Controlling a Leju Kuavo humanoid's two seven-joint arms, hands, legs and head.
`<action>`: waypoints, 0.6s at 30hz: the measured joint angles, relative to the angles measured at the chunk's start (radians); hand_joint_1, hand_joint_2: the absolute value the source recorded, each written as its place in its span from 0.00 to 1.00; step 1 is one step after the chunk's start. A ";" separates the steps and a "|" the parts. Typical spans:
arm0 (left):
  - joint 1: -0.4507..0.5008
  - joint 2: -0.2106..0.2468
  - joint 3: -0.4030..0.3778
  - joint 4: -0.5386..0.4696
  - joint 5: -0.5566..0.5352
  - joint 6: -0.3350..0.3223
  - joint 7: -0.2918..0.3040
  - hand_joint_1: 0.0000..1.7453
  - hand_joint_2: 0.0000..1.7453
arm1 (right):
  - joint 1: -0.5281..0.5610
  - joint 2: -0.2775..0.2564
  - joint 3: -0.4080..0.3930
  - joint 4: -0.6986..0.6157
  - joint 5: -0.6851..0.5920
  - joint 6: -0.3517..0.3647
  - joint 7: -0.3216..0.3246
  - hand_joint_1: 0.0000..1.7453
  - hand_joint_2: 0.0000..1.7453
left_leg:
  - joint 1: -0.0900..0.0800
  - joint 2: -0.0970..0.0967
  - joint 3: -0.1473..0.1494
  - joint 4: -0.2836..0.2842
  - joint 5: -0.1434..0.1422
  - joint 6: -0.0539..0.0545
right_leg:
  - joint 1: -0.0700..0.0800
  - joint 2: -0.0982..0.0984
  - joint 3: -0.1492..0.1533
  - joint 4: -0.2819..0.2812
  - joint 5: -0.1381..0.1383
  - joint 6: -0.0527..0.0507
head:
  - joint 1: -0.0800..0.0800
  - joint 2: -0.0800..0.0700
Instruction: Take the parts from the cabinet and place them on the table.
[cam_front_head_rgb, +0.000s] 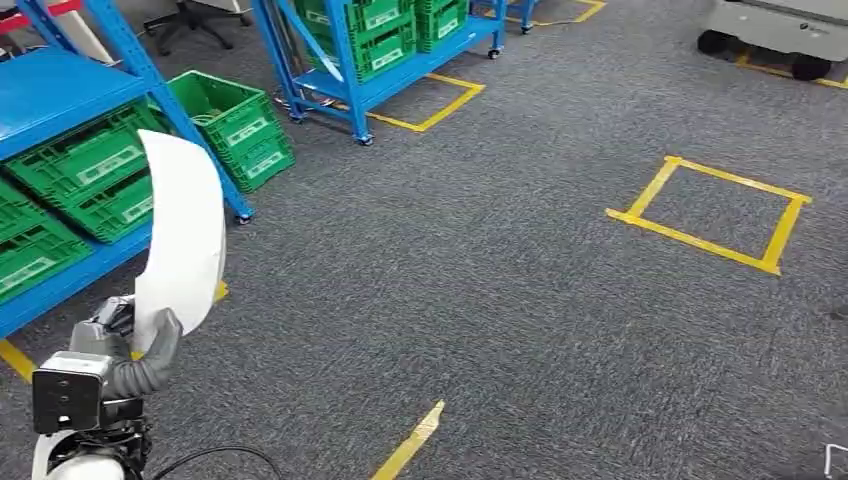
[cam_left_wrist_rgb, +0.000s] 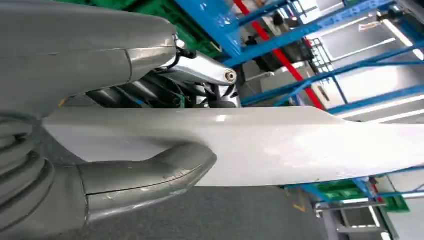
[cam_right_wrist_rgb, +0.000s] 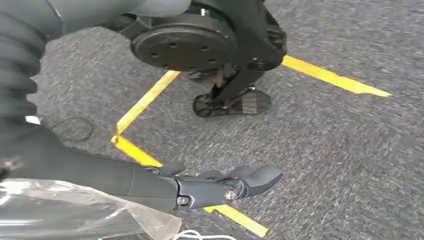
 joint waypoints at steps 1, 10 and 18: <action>0.001 0.002 0.002 0.000 -0.001 -0.006 0.003 1.00 1.00 | -0.001 0.000 0.001 0.000 0.000 0.000 -0.002 0.00 1.00 | 0.000 -0.003 -0.036 0.083 -0.033 0.001 | 0.002 0.012 -0.005 0.001 0.003 -0.003 | 0.000 0.000; 0.000 0.002 0.012 -0.006 -0.004 -0.041 0.014 1.00 1.00 | -0.008 0.002 0.009 0.001 0.000 0.000 -0.003 0.00 1.00 | 0.000 -0.084 0.097 -0.185 0.102 0.027 | 0.002 0.117 -0.043 0.015 0.029 0.028 | 0.003 0.000; 0.008 0.002 0.015 -0.010 -0.004 -0.047 0.015 1.00 1.00 | -0.012 0.003 0.014 0.005 0.000 0.000 -0.002 0.00 1.00 | -0.003 0.029 0.090 -0.201 0.124 0.050 | -0.002 -0.002 -0.193 0.334 -0.122 0.059 | 0.011 0.000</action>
